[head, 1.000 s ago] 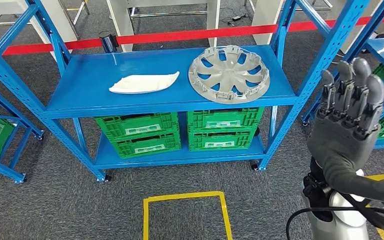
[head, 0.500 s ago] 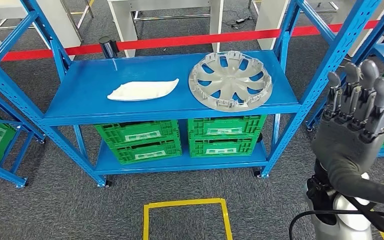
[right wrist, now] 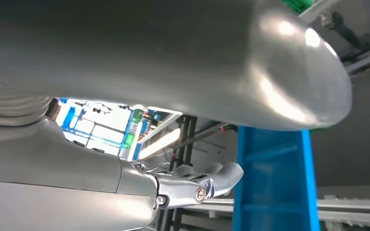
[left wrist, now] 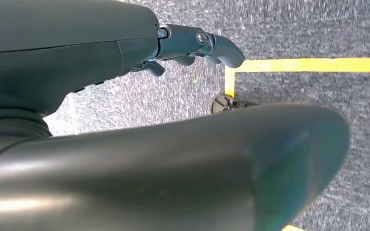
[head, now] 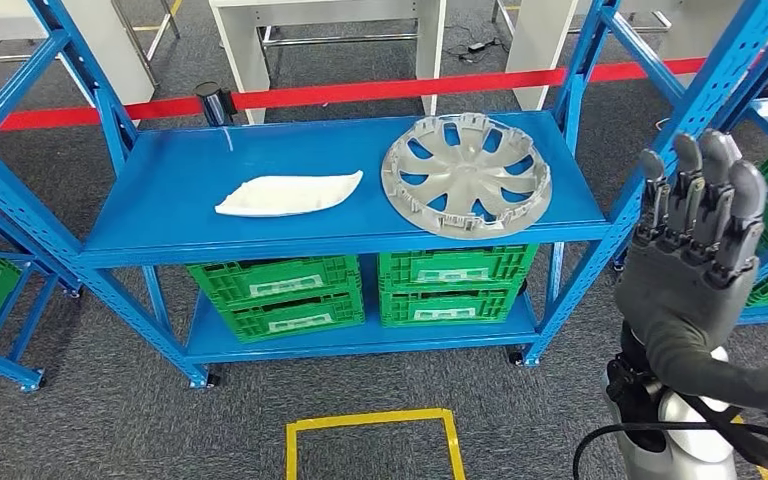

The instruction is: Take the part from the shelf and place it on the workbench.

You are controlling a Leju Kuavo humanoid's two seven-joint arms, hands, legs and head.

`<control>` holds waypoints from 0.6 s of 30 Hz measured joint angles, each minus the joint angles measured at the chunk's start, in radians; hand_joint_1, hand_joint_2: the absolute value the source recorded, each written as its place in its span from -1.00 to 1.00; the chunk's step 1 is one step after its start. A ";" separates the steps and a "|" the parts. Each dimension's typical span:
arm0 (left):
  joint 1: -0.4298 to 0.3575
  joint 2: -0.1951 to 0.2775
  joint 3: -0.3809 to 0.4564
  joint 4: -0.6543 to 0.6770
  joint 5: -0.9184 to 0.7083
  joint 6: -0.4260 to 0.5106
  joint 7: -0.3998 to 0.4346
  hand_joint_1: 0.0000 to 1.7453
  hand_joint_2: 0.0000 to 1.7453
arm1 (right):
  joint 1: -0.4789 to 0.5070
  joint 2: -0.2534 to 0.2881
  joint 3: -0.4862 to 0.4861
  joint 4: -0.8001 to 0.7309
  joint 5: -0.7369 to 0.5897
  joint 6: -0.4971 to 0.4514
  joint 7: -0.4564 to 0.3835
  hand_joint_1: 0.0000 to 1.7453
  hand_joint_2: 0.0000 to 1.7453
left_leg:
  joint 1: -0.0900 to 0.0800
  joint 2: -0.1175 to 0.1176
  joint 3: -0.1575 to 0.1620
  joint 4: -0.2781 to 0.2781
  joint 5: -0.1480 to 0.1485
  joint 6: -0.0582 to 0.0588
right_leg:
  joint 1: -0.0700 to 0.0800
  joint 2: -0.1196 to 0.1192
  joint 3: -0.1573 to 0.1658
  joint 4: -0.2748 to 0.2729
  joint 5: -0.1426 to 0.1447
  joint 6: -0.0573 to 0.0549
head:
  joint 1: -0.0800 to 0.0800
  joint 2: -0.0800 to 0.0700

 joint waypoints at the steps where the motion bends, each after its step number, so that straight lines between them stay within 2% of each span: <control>1: 0.000 0.000 0.000 0.000 0.000 0.000 0.000 -1.00 -1.00 | 0.000 0.000 0.000 -0.001 0.000 0.000 0.000 -1.00 -1.00 | 0.002 0.000 0.005 -0.006 0.000 0.007 | 0.000 -0.001 -0.009 0.022 -0.011 0.003 | 0.001 0.000; 2: 0.000 0.001 0.000 0.000 0.000 0.000 -0.001 -1.00 -1.00 | 0.000 0.000 0.000 -0.003 -0.001 0.000 -0.001 -1.00 -1.00 | 0.004 0.000 0.011 -0.010 0.000 0.014 | 0.000 -0.001 -0.031 0.066 -0.031 0.005 | 0.003 0.000; 4: -0.001 0.001 0.000 0.000 0.000 0.000 0.000 -1.00 -1.00 | 0.004 0.000 0.000 -0.004 -0.004 0.001 0.000 -1.00 -1.00 | 0.002 0.000 0.019 -0.012 -0.008 0.022 | 0.002 -0.001 -0.112 0.201 -0.082 0.007 | 0.006 0.000; 5: -0.001 0.001 0.000 0.000 0.000 0.000 0.000 -1.00 -1.00 | 0.006 0.000 0.000 -0.004 -0.005 0.002 0.000 -1.00 -1.00 | 0.001 0.000 0.023 -0.011 -0.013 0.024 | 0.002 -0.001 -0.151 0.257 -0.094 0.008 | 0.007 0.000; 6: -0.001 0.001 0.000 0.000 0.000 0.001 0.001 -1.00 -1.00 | 0.008 0.000 0.000 -0.003 -0.006 0.004 0.000 -1.00 -1.00 | 0.000 0.000 0.029 -0.011 -0.018 0.024 | 0.002 -0.002 -0.176 0.281 -0.084 0.008 | 0.007 0.000; 7: 0.000 0.001 0.000 0.000 0.000 0.001 0.002 -1.00 -1.00 | 0.009 0.000 0.000 -0.003 -0.006 0.005 0.000 -1.00 -1.00 | 0.000 0.000 0.037 -0.010 -0.025 0.023 | 0.002 -0.002 -0.180 0.265 -0.054 0.007 | 0.007 0.000; 9: 0.000 0.000 0.001 0.000 0.001 0.002 0.002 -1.00 -1.00 | 0.008 0.000 0.000 -0.003 -0.007 0.006 0.000 -1.00 -1.00 | 0.000 -0.002 0.052 -0.007 -0.040 0.019 | 0.002 -0.003 -0.142 0.145 0.035 0.002 | 0.009 0.000; 10: 0.000 -0.001 0.001 0.000 0.001 0.002 0.002 -1.00 -1.00 | 0.007 0.000 0.000 -0.003 -0.007 0.006 0.000 -1.00 -1.00 | -0.002 -0.003 0.058 -0.004 -0.049 0.014 | 0.003 -0.004 -0.118 0.083 0.063 -0.002 | 0.010 0.000; 11: -0.001 -0.001 0.002 0.000 0.001 0.002 0.002 -1.00 -1.00 | 0.007 0.000 0.000 -0.003 -0.007 0.007 0.000 -1.00 -1.00 | -0.004 -0.004 0.061 -0.003 -0.056 0.008 | 0.005 -0.005 -0.100 0.041 0.077 -0.006 | 0.011 0.000; 12: -0.002 -0.001 0.004 0.000 0.001 0.002 0.002 -1.00 -1.00 | 0.006 0.000 0.000 -0.003 -0.007 0.007 0.000 -1.00 -1.00 | -0.005 -0.004 0.063 -0.003 -0.062 0.002 | 0.007 -0.005 -0.091 0.020 0.077 -0.011 | 0.010 0.000; 15: -0.003 0.000 0.010 -0.001 0.001 0.002 0.001 -1.00 -1.00 | 0.002 0.000 0.000 -0.003 -0.006 0.007 0.000 -1.00 -1.00 | -0.004 -0.001 0.072 -0.004 -0.073 -0.016 | 0.008 -0.001 -0.085 0.014 0.068 -0.028 | 0.008 0.000; 17: -0.005 0.001 0.012 -0.001 0.001 0.002 0.000 -1.00 -1.00 | -0.003 0.001 0.000 -0.003 -0.006 0.007 0.000 -1.00 -1.00 | -0.001 0.000 0.047 0.053 -0.101 -0.029 | 0.004 -0.002 -0.075 0.009 0.063 -0.040 | 0.004 0.000; 18: -0.004 0.000 0.013 -0.001 0.001 0.002 0.000 -1.00 -1.00 | -0.005 0.001 0.000 -0.003 -0.006 0.007 0.000 -1.00 -1.00 | 0.001 0.000 0.015 0.113 -0.125 -0.034 | 0.003 -0.003 -0.069 0.009 0.058 -0.045 | 0.002 0.000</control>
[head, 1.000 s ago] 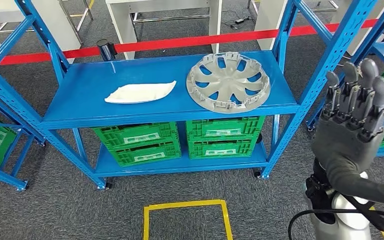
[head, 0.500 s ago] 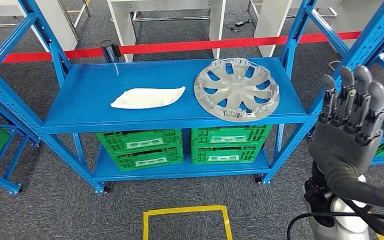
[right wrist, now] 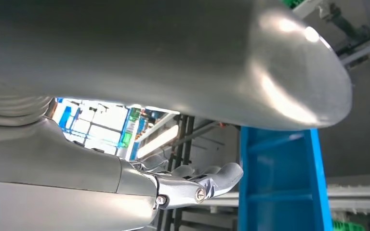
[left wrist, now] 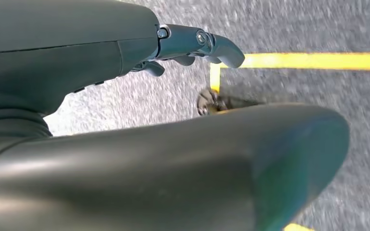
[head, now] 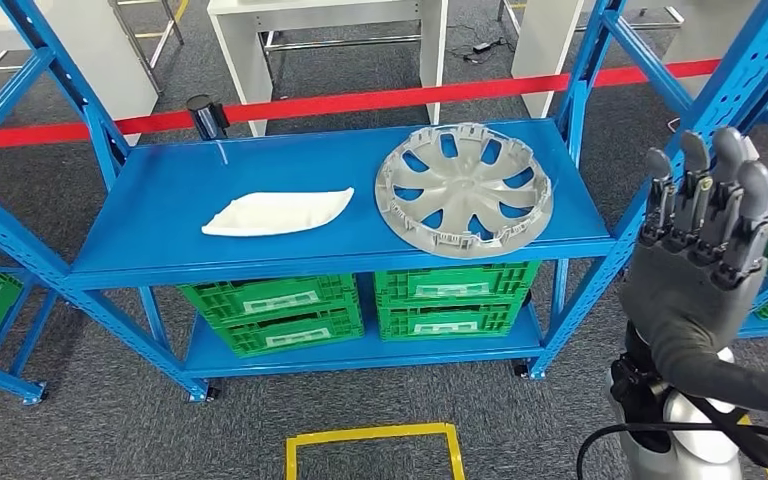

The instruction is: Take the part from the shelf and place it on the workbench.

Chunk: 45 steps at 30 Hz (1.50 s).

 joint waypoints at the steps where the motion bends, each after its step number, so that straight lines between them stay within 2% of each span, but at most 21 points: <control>1: 0.001 0.000 0.001 0.000 0.000 0.000 0.000 -1.00 -1.00 | -0.001 0.000 0.000 0.000 0.000 0.000 0.000 -1.00 -1.00 | 0.001 0.000 -0.043 0.072 -0.027 -0.004 | 0.000 -0.001 0.005 0.000 -0.006 -0.003 | -0.002 0.000; 3: 0.004 0.000 0.002 0.001 0.000 0.000 0.000 -1.00 -1.00 | -0.001 0.000 0.000 0.001 -0.001 0.000 0.000 -1.00 -1.00 | 0.003 0.000 -0.115 0.174 -0.042 -0.009 | 0.000 -0.001 0.018 0.000 -0.018 -0.004 | -0.002 0.000; 4: 0.005 0.000 0.002 0.001 0.000 0.000 0.000 -1.00 -1.00 | -0.001 0.000 0.000 0.002 -0.001 0.000 0.000 -1.00 -1.00 | 0.003 0.000 -0.127 0.172 -0.018 -0.009 | 0.000 0.000 0.027 0.000 -0.025 -0.003 | -0.003 0.000; 7: 0.005 0.001 0.003 0.001 -0.001 0.000 -0.001 -1.00 -1.00 | -0.003 0.000 0.000 0.004 -0.002 0.000 0.000 -1.00 -1.00 | 0.002 0.000 -0.072 -0.010 0.113 -0.001 | 0.000 0.002 0.059 0.000 -0.048 0.007 | -0.004 0.000; 9: 0.004 0.001 0.003 0.001 -0.001 0.000 -0.002 -1.00 -1.00 | -0.005 0.000 0.000 0.005 -0.001 -0.001 0.000 -1.00 -1.00 | -0.001 0.000 -0.040 -0.091 0.140 0.009 | 0.002 0.003 0.069 -0.003 -0.060 0.018 | -0.005 0.000; 12: 0.004 0.000 0.003 0.001 -0.002 0.000 -0.002 -1.00 -1.00 | -0.007 0.000 0.001 0.005 0.000 -0.003 0.000 -1.00 -1.00 | -0.002 -0.001 -0.029 -0.105 0.129 0.029 | 0.002 0.003 0.079 -0.013 -0.066 0.036 | -0.004 0.000; 14: 0.004 -0.001 0.003 0.001 -0.003 0.000 -0.001 -1.00 -1.00 | -0.009 0.000 0.001 0.005 0.001 -0.004 0.000 -1.00 -1.00 | 0.003 0.000 -0.013 -0.119 0.127 0.044 | 0.003 0.002 0.065 0.030 -0.088 0.043 | -0.001 0.000; 17: 0.003 -0.002 0.003 0.001 -0.005 0.001 0.002 -1.00 -1.00 | 0.000 -0.001 0.001 0.005 0.003 -0.004 0.000 -1.00 -1.00 | 0.002 0.000 0.004 -0.124 0.113 0.056 | 0.004 0.001 -0.052 0.219 -0.153 0.045 | 0.003 0.000; 18: 0.003 -0.003 0.003 0.001 -0.006 0.002 0.002 -1.00 -1.00 | 0.005 -0.002 0.001 0.005 0.004 -0.004 0.000 -1.00 -1.00 | 0.000 -0.001 0.010 -0.123 0.106 0.057 | 0.004 0.001 -0.088 0.261 -0.154 0.046 | 0.004 0.000; 19: 0.005 -0.003 0.003 0.001 -0.008 0.002 0.003 -1.00 -1.00 | 0.010 -0.004 0.001 0.005 0.003 -0.004 0.000 -1.00 -1.00 | -0.001 -0.001 0.019 -0.122 0.099 0.057 | 0.004 0.001 -0.106 0.267 -0.134 0.046 | 0.004 0.000; 21: 0.007 -0.006 0.003 0.001 -0.013 0.002 0.002 -1.00 -1.00 | 0.015 -0.010 0.001 0.005 -0.002 -0.002 0.000 -1.00 -1.00 | -0.001 -0.002 0.041 -0.120 0.080 0.054 | 0.004 0.001 -0.087 0.171 -0.041 0.042 | 0.005 0.000; 23: 0.006 -0.008 0.003 0.002 -0.017 0.002 -0.001 -1.00 -1.00 | 0.018 -0.021 0.001 0.006 -0.007 -0.001 0.000 -1.00 -1.00 | -0.004 -0.003 0.056 -0.118 0.062 0.045 | 0.007 0.000 -0.044 0.053 0.021 0.033 | 0.007 0.000; 27: 0.004 -0.008 0.003 0.001 -0.020 0.002 -0.007 -1.00 -1.00 | 0.028 -0.037 0.001 0.009 -0.015 -0.002 0.000 -1.00 -1.00 | -0.004 0.000 0.064 -0.121 0.046 0.024 | 0.011 0.004 -0.022 0.002 0.013 0.014 | 0.007 0.000; 29: 0.004 -0.006 0.003 0.001 -0.025 0.001 -0.009 -1.00 -1.00 | 0.040 -0.051 0.001 0.012 -0.018 -0.004 0.000 -1.00 -1.00 | -0.004 0.002 0.050 -0.076 0.025 0.013 | 0.006 0.004 -0.009 -0.005 0.007 0.003 | 0.004 0.000; 32: 0.005 -0.006 0.002 0.002 -0.034 0.000 -0.008 -1.00 -1.00 | 0.059 -0.071 0.001 0.024 -0.019 -0.007 0.000 -1.00 -1.00 | 0.001 0.003 -0.055 0.108 -0.045 -0.001 | 0.004 -0.001 0.014 -0.010 -0.009 -0.006 | -0.001 0.000; 33: 0.006 -0.005 0.002 0.002 -0.035 0.000 -0.008 -1.00 -1.00 | 0.065 -0.076 0.001 0.029 -0.019 -0.007 0.000 -1.00 -1.00 | 0.003 0.003 -0.091 0.156 -0.053 -0.003 | 0.004 0.000 0.021 -0.010 -0.016 -0.006 | -0.002 0.000; 35: 0.009 -0.004 0.002 0.002 -0.035 0.000 -0.007 -1.00 -1.00 | 0.073 -0.084 0.001 0.035 -0.021 -0.008 0.000 -1.00 -1.00 | 0.005 0.003 -0.117 0.151 -0.004 -0.004 | 0.003 0.002 0.040 -0.010 -0.031 -0.004 | -0.003 0.000; 37: 0.010 -0.002 0.002 0.002 -0.035 0.000 -0.007 -1.00 -1.00 | 0.076 -0.089 0.001 0.040 -0.022 -0.008 0.001 -1.00 0.00 | 0.005 0.003 -0.082 0.025 0.094 0.000 | 0.002 0.003 0.063 -0.010 -0.047 0.002 | -0.003 0.000; 39: 0.008 -0.001 0.002 0.003 -0.035 0.000 -0.006 -1.00 -1.00 | 0.075 -0.095 0.001 0.046 -0.021 -0.011 0.019 -1.00 1.00 | 0.001 0.003 -0.042 -0.077 0.138 0.008 | 0.004 0.005 0.076 -0.011 -0.062 0.013 | -0.004 0.000; 43: 0.007 -0.002 0.002 0.003 -0.036 0.003 0.000 -1.00 -1.00 | 0.075 -0.116 0.007 0.071 -0.016 -0.016 0.094 -1.00 -1.00 | -0.003 0.002 -0.025 -0.107 0.126 0.032 | 0.004 0.004 0.083 -0.016 -0.075 0.038 | -0.001 0.000; 45: 0.007 -0.004 0.002 0.003 -0.037 0.006 0.001 -1.00 -1.00 | 0.070 -0.129 0.015 0.092 -0.015 -0.010 0.118 -1.00 -1.00 | 0.001 0.002 -0.015 -0.119 0.126 0.043 | 0.004 0.002 0.057 0.039 -0.102 0.046 | 0.002 0.000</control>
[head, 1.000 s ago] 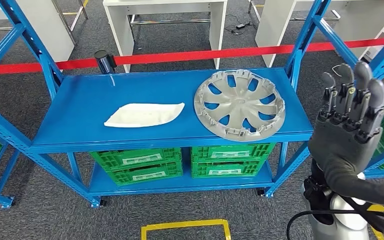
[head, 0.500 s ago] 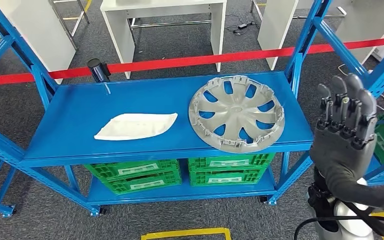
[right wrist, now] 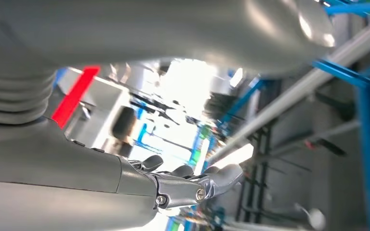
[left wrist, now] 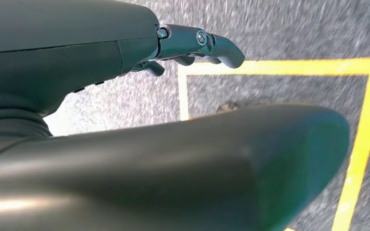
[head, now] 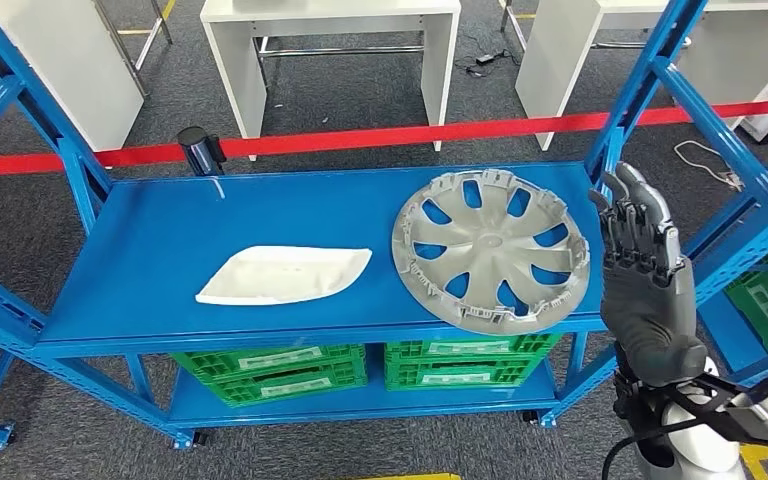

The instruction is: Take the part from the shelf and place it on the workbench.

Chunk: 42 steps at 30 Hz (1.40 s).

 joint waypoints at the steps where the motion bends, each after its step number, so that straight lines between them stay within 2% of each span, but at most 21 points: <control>1: -0.001 -0.001 0.000 0.000 -0.002 0.002 0.000 -1.00 -1.00 | -0.004 -0.006 0.007 0.014 0.000 0.004 0.008 -1.00 -0.50 | 0.000 0.000 0.003 -0.002 -0.002 0.005 | 0.000 -0.001 -0.034 0.059 -0.023 0.001 | 0.002 0.000; 3: -0.003 -0.002 0.000 0.000 -0.006 0.004 -0.002 -1.00 -1.00 | -0.011 -0.018 0.024 0.040 0.001 0.007 0.016 -1.00 0.50 | -0.002 0.000 0.008 -0.002 -0.009 0.013 | 0.001 -0.001 -0.119 0.184 -0.058 0.002 | 0.004 0.000; 4: -0.002 -0.004 0.000 0.000 -0.010 0.005 -0.003 -1.00 -1.00 | -0.017 -0.023 0.033 0.050 0.000 0.007 0.019 -1.00 1.00 | -0.003 0.000 0.011 -0.001 -0.013 0.014 | 0.001 -0.001 -0.148 0.214 -0.052 0.001 | 0.005 0.000; 5: -0.002 -0.005 0.000 0.000 -0.012 0.006 -0.004 -1.00 -1.00 | -0.027 -0.029 0.042 0.060 0.002 0.006 0.026 -1.00 1.00 | -0.004 -0.001 0.017 0.001 -0.019 0.013 | 0.001 -0.001 -0.159 0.207 -0.025 0.000 | 0.005 0.000; 6: -0.001 -0.006 0.000 0.000 -0.015 0.008 -0.004 -1.00 -1.00 | -0.040 -0.034 0.050 0.071 0.008 0.003 0.038 -1.00 1.00 | -0.004 -0.001 0.024 0.003 -0.025 0.012 | 0.001 -0.001 -0.152 0.166 0.019 -0.002 | 0.006 0.000; 7: -0.001 -0.008 0.000 0.000 -0.016 0.011 -0.003 -1.00 -1.00 | -0.055 -0.039 0.059 0.084 0.023 -0.004 0.055 -1.00 1.00 | -0.004 -0.002 0.030 0.005 -0.032 0.009 | 0.001 -0.001 -0.134 0.103 0.065 -0.006 | 0.007 0.000; 8: -0.002 -0.010 0.000 0.001 -0.016 0.013 -0.003 -1.00 -1.00 | -0.071 -0.043 0.070 0.099 0.048 -0.015 0.075 -1.00 1.00 | -0.006 -0.002 0.034 0.009 -0.039 0.005 | 0.003 -0.001 -0.114 0.046 0.098 -0.009 | 0.008 0.000; 9: -0.003 -0.012 0.000 0.001 -0.016 0.016 -0.002 -1.00 -1.00 | -0.087 -0.046 0.082 0.114 0.079 -0.028 0.096 -1.00 1.00 | -0.008 -0.002 0.036 0.012 -0.045 0.001 | 0.004 -0.001 -0.097 0.003 0.114 -0.014 | 0.009 0.000; 11: -0.005 -0.014 0.001 0.001 -0.016 0.020 -0.001 -1.00 -1.00 | -0.113 -0.048 0.109 0.145 0.154 -0.065 0.137 -1.00 1.00 | -0.012 -0.003 0.034 0.015 -0.049 -0.002 | 0.006 0.001 -0.084 -0.028 0.114 -0.019 | 0.008 0.000; 15: -0.004 -0.016 0.001 0.001 -0.017 0.022 -0.001 -1.00 -1.00 | -0.146 -0.048 0.163 0.198 0.303 -0.154 0.186 -1.00 1.00 | -0.012 -0.003 0.040 0.004 -0.047 0.003 | 0.006 0.003 -0.082 -0.033 0.111 -0.024 | 0.005 0.000; 20: -0.004 -0.018 0.001 0.001 -0.017 0.022 -0.002 -1.00 -1.00 | -0.161 -0.048 0.194 0.232 0.326 -0.172 0.191 -1.00 1.00 | -0.012 -0.003 0.045 -0.005 -0.045 -0.006 | 0.007 0.002 -0.081 -0.033 0.108 -0.032 | 0.005 0.000; 25: -0.004 -0.019 0.000 0.001 -0.030 0.015 -0.002 -1.00 -1.00 | -0.165 -0.053 0.219 0.253 0.430 -0.229 0.219 -1.00 1.00 | -0.011 -0.003 0.045 -0.007 -0.043 -0.015 | 0.008 0.002 -0.080 -0.033 0.108 -0.033 | 0.006 0.000; 30: -0.004 -0.022 0.000 0.001 -0.037 0.014 -0.002 -1.00 -1.00 | -0.152 -0.057 0.262 0.281 0.587 -0.311 0.244 -1.00 1.00 | -0.012 -0.003 0.047 -0.007 -0.043 -0.017 | 0.007 0.002 -0.079 -0.033 0.109 -0.033 | 0.006 0.000; 34: -0.003 -0.022 0.000 0.001 -0.039 0.012 0.000 -1.00 -1.00 | -0.136 -0.073 0.279 0.291 0.613 -0.310 0.253 -1.00 1.00 | -0.013 -0.003 0.047 -0.006 -0.044 -0.016 | 0.007 0.002 -0.077 -0.035 0.109 -0.032 | 0.006 0.000; 42: -0.002 -0.022 0.000 0.001 -0.051 0.004 -0.003 -1.00 -1.00 | -0.134 -0.132 0.290 0.297 0.604 -0.250 0.272 -1.00 1.00 | -0.013 -0.003 0.047 -0.005 -0.044 -0.015 | 0.006 0.002 -0.075 -0.038 0.111 -0.029 | 0.006 0.000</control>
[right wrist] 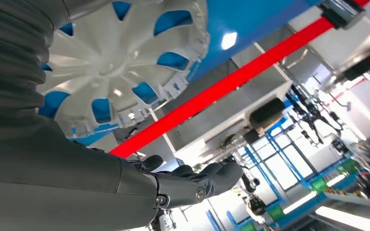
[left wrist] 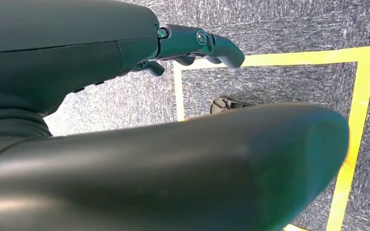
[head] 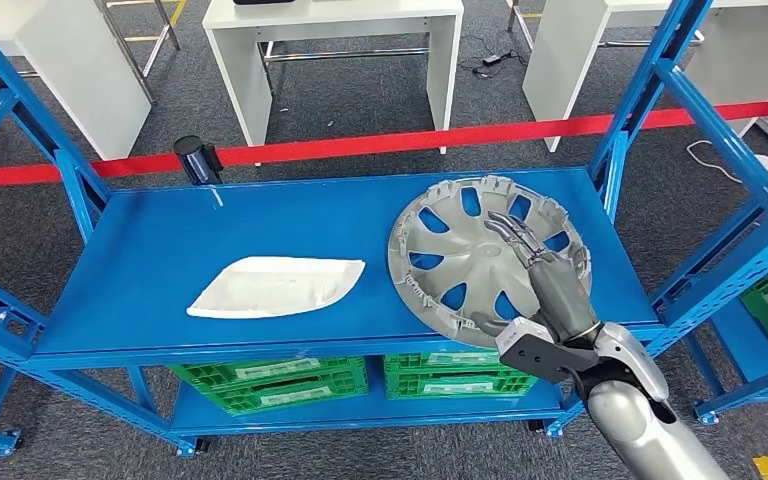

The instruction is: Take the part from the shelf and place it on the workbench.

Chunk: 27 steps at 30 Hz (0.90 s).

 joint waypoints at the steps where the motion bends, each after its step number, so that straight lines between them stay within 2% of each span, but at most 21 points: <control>1: 0.000 0.000 0.000 0.000 0.000 0.000 -0.001 -1.00 -1.00 | 0.000 -0.005 0.001 0.002 0.001 0.005 0.000 -1.00 1.00 | 0.000 0.000 0.000 0.000 0.000 0.000 | 0.000 0.000 0.000 0.000 0.000 0.000 | 0.000 0.000; 9: 0.000 0.000 0.000 0.000 -0.003 -0.002 -0.003 -1.00 -1.00 | 0.004 -0.040 0.009 0.010 -0.008 0.053 0.020 -1.00 1.00 | 0.000 0.000 0.001 0.000 0.000 0.000 | -0.002 0.000 0.000 0.000 0.000 0.000 | 0.000 0.000; 19: 0.001 0.000 0.001 0.000 -0.006 -0.009 -0.002 -1.00 -1.00 | 0.016 -0.126 0.013 0.012 -0.022 0.121 0.028 -1.00 1.00 | 0.000 0.000 0.000 0.000 0.000 0.000 | -0.003 0.000 0.001 0.000 0.000 0.000 | 0.000 0.000; 27: 0.001 0.000 0.002 0.000 -0.010 -0.010 -0.001 -1.00 -1.00 | 0.008 -0.147 0.047 0.041 -0.006 0.152 0.038 -1.00 1.00 | 0.000 0.000 0.000 0.000 0.000 0.001 | -0.003 0.000 0.002 0.000 0.000 0.000 | 0.000 0.000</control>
